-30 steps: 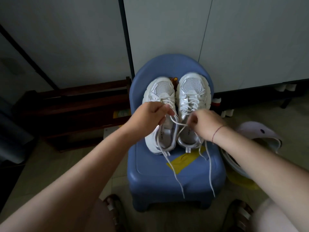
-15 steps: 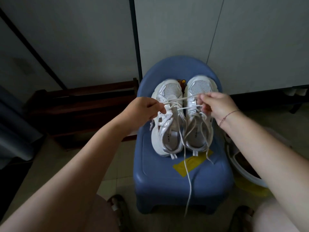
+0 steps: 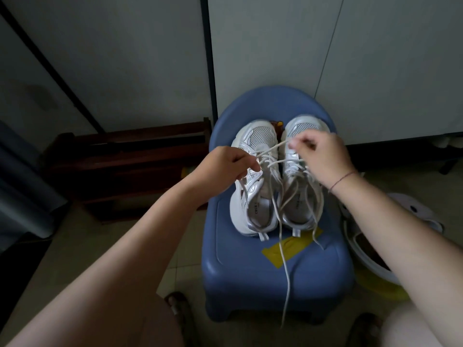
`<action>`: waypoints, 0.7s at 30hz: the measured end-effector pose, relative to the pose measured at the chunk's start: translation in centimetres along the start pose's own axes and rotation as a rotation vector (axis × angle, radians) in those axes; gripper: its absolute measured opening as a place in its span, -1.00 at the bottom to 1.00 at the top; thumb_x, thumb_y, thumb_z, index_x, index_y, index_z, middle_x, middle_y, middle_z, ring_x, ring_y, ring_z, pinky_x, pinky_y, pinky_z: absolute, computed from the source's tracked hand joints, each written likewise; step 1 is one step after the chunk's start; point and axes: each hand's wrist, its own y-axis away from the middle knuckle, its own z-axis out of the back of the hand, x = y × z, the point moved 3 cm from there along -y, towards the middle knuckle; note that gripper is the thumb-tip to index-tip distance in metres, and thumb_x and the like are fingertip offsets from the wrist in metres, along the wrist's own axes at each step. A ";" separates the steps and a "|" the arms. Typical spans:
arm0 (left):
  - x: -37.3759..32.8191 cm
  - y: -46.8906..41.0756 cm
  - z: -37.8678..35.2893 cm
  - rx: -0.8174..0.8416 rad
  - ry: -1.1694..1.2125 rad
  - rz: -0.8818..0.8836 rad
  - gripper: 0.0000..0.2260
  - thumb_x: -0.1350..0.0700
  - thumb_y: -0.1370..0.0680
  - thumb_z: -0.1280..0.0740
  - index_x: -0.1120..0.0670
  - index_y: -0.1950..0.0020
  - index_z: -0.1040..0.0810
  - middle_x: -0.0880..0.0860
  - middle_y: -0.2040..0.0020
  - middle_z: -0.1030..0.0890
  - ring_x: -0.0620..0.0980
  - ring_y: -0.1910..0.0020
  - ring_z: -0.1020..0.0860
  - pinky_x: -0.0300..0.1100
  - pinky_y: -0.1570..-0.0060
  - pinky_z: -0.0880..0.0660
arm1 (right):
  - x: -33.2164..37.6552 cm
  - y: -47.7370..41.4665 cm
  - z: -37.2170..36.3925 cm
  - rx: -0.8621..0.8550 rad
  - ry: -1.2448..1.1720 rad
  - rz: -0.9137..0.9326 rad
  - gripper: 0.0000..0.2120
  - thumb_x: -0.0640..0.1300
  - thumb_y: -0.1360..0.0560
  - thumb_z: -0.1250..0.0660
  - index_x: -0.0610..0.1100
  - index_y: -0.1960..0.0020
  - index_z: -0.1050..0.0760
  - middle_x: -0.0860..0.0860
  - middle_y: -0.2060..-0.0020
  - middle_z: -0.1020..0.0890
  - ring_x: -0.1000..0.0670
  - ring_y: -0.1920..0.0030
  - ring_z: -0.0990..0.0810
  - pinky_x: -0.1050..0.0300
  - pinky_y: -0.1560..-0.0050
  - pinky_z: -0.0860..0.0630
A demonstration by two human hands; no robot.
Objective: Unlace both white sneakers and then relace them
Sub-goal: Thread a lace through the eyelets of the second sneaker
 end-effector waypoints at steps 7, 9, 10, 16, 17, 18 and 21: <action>0.6 -0.6 -0.4 0.082 -0.006 0.039 -0.76 0.16 -0.62 -0.26 0.02 0.16 -0.67 -0.12 0.51 -0.48 -0.03 0.39 -0.36 -0.22 0.31 -0.35 | -4.8 -1.8 1.6 -0.252 0.016 -0.282 -0.79 -0.12 -0.51 -0.33 -0.26 0.04 -0.63 -0.16 0.15 -0.66 -0.03 0.15 -0.53 0.15 0.09 -0.41; 0.8 -0.6 -0.5 0.131 0.011 0.047 -0.78 0.18 -0.63 -0.26 0.06 0.12 -0.68 -0.10 0.48 -0.51 -0.10 0.45 -0.34 -0.32 0.38 -0.33 | -5.3 -2.0 1.8 -0.295 -0.012 -0.320 -0.79 -0.14 -0.51 -0.32 -0.26 0.01 -0.63 -0.16 0.15 -0.65 -0.01 0.15 -0.52 0.15 0.09 -0.42; 0.9 -0.6 -0.6 0.155 0.020 0.042 -0.79 0.19 -0.63 -0.26 0.10 0.09 -0.67 -0.08 0.44 -0.55 -0.13 0.48 -0.33 -0.35 0.41 -0.33 | -5.5 -2.2 1.8 -0.305 -0.025 -0.335 -0.79 -0.15 -0.51 -0.31 -0.26 0.00 -0.63 -0.16 0.15 -0.65 -0.01 0.15 -0.52 0.14 0.07 -0.44; 1.8 -1.7 -0.1 0.031 0.351 0.186 -0.87 0.19 -0.65 -0.21 0.16 0.01 -0.54 0.00 0.20 -0.70 -0.19 0.42 -0.55 -0.38 0.37 -0.42 | -3.6 -2.3 0.6 -0.263 0.047 -0.333 -0.78 -0.20 -0.47 -0.31 -0.17 -0.12 -0.52 -0.17 -0.16 -0.50 -0.13 -0.08 -0.54 0.09 -0.19 -0.43; 2.3 -2.1 0.0 -0.029 0.447 0.233 -0.87 0.18 -0.65 -0.21 0.15 0.03 -0.52 -0.01 0.19 -0.70 -0.18 0.37 -0.58 -0.39 0.37 -0.42 | -2.5 -2.0 0.3 -0.263 0.083 -0.283 -0.80 -0.22 -0.47 -0.30 -0.18 -0.09 -0.51 -0.17 -0.14 -0.50 -0.14 -0.07 -0.55 0.07 -0.18 -0.44; 2.9 -2.5 0.0 -0.085 0.518 0.273 -0.87 0.18 -0.65 -0.22 0.14 0.06 -0.52 0.00 0.18 -0.69 -0.17 0.33 -0.59 -0.40 0.37 -0.43 | -1.6 -1.6 -0.2 -0.231 0.081 -0.241 -0.86 -0.24 -0.47 -0.28 -0.18 -0.02 -0.52 -0.15 -0.06 -0.56 -0.15 0.01 -0.59 0.04 -0.11 -0.49; 4.6 -3.6 -0.6 -0.219 0.678 0.358 -0.88 0.22 -0.58 -0.33 0.15 0.16 -0.57 0.01 0.30 -0.63 -0.15 0.36 -0.52 -0.41 0.40 -0.45 | 1.0 0.8 -3.1 0.026 -0.010 -0.256 -0.86 -0.22 -0.53 -0.23 -0.10 0.16 -0.53 -0.02 0.33 -0.63 0.00 0.41 -0.63 0.06 0.30 -0.61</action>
